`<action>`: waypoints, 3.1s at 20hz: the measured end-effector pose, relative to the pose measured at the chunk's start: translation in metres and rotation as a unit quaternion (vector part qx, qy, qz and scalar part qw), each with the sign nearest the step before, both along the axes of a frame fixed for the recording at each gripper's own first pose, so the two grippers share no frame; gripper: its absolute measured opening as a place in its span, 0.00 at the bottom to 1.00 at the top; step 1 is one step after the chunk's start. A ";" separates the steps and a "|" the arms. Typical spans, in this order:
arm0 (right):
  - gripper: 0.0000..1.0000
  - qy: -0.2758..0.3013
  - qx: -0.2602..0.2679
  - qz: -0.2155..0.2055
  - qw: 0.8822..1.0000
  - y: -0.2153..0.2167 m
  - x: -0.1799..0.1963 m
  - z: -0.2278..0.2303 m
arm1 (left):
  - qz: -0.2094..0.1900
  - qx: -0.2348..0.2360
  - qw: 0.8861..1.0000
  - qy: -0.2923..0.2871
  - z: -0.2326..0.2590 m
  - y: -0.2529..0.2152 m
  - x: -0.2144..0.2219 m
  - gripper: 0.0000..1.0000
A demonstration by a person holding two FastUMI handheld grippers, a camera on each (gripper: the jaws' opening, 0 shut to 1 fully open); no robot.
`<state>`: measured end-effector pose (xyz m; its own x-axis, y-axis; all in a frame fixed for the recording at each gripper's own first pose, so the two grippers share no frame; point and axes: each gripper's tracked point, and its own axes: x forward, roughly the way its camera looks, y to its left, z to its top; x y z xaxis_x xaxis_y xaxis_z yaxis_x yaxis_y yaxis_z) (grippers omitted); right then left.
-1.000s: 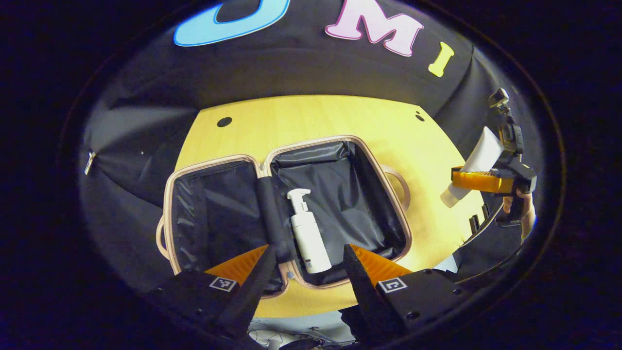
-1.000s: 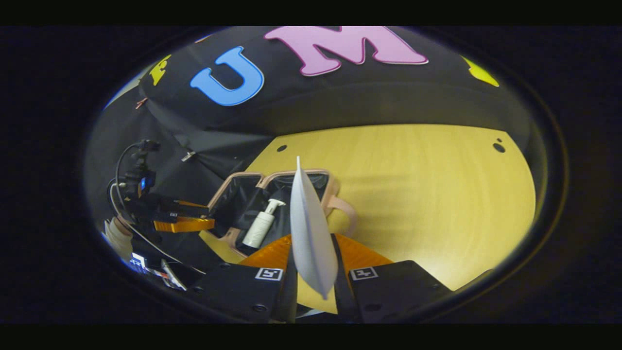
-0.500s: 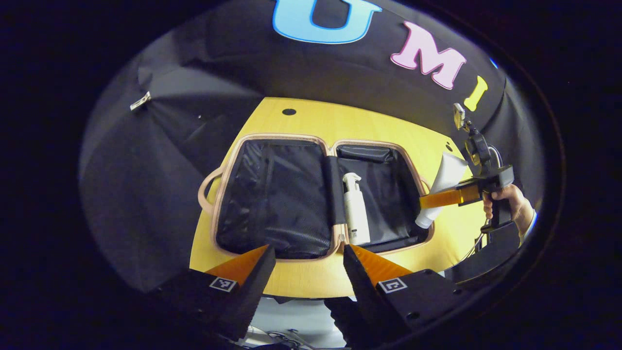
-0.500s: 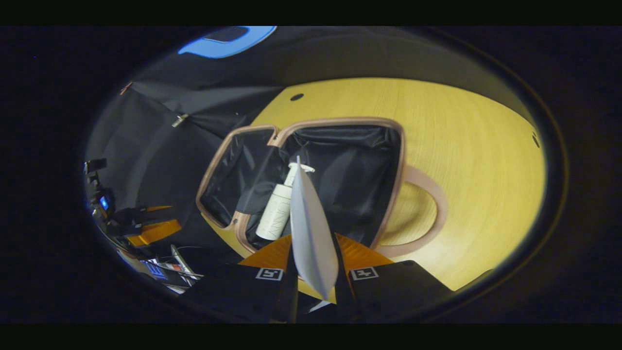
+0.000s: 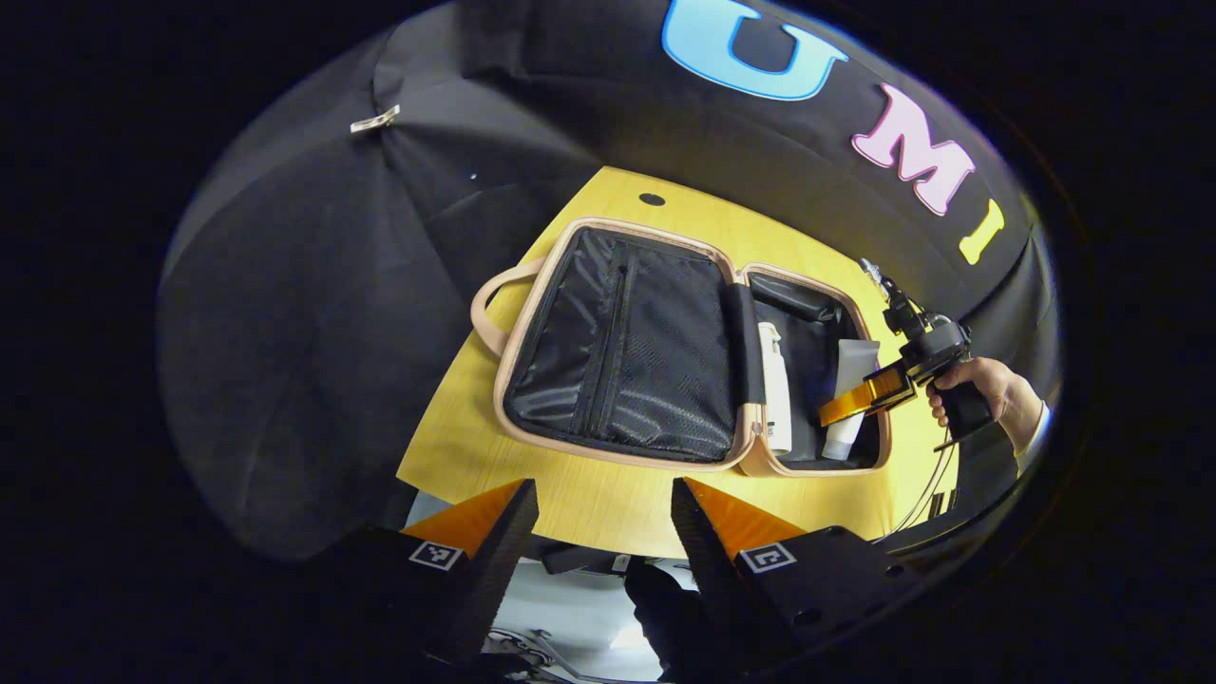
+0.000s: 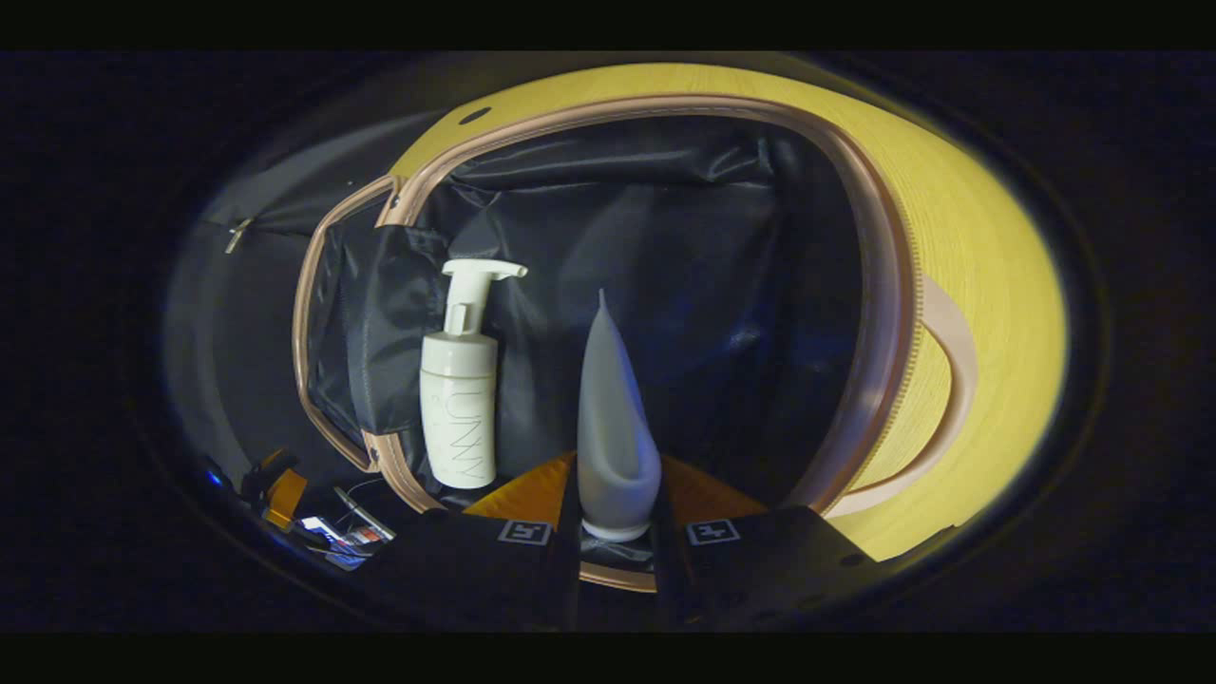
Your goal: First open the suitcase, pack the skin care products into it, and then close the suitcase.
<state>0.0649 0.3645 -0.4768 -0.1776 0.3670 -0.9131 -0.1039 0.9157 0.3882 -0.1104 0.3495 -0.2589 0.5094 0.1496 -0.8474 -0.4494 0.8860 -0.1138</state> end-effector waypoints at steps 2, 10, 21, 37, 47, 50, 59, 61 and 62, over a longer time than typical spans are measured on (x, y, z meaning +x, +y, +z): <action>0.45 -0.006 0.005 0.010 1.000 0.004 -0.002 0.003 | 0.012 -0.007 1.000 0.004 -0.007 0.006 -0.008 0.90; 0.84 -0.043 0.054 -0.013 0.998 0.006 0.002 0.051 | 0.078 -0.077 0.994 -0.026 -0.012 0.029 -0.007 0.91; 0.98 -0.104 0.125 -0.098 0.982 -0.093 -0.023 0.141 | 0.164 -0.087 0.983 0.005 -0.043 0.168 0.058 0.92; 0.97 -0.091 0.079 -0.304 0.945 -0.194 -0.044 0.109 | 0.117 -0.038 0.988 0.095 -0.112 0.219 0.128 0.59; 0.96 -0.098 0.114 -0.271 0.951 -0.169 -0.009 0.109 | 0.083 -0.021 0.996 0.032 -0.030 0.206 0.145 0.13; 0.96 -0.094 0.122 -0.267 0.951 -0.169 -0.004 0.105 | 0.065 -0.007 0.998 -0.012 0.023 0.187 0.154 0.12; 0.96 -0.126 0.126 -0.227 0.957 -0.214 0.004 0.102 | -0.055 0.008 0.988 -0.144 0.201 0.022 0.194 0.10; 0.96 -0.129 0.110 -0.219 0.961 -0.236 -0.004 0.094 | -0.084 0.006 0.984 -0.160 0.214 -0.029 0.208 0.10; 0.96 -0.130 0.109 -0.217 0.961 -0.241 -0.008 0.091 | -0.095 0.001 0.981 -0.167 0.218 -0.054 0.217 0.09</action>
<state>0.0570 0.1233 -0.3856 0.2585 0.5420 -0.7996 0.1512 0.7948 0.5877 0.1061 0.2959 -0.0408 0.7781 0.0269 -0.6276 -0.2143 0.9505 -0.2250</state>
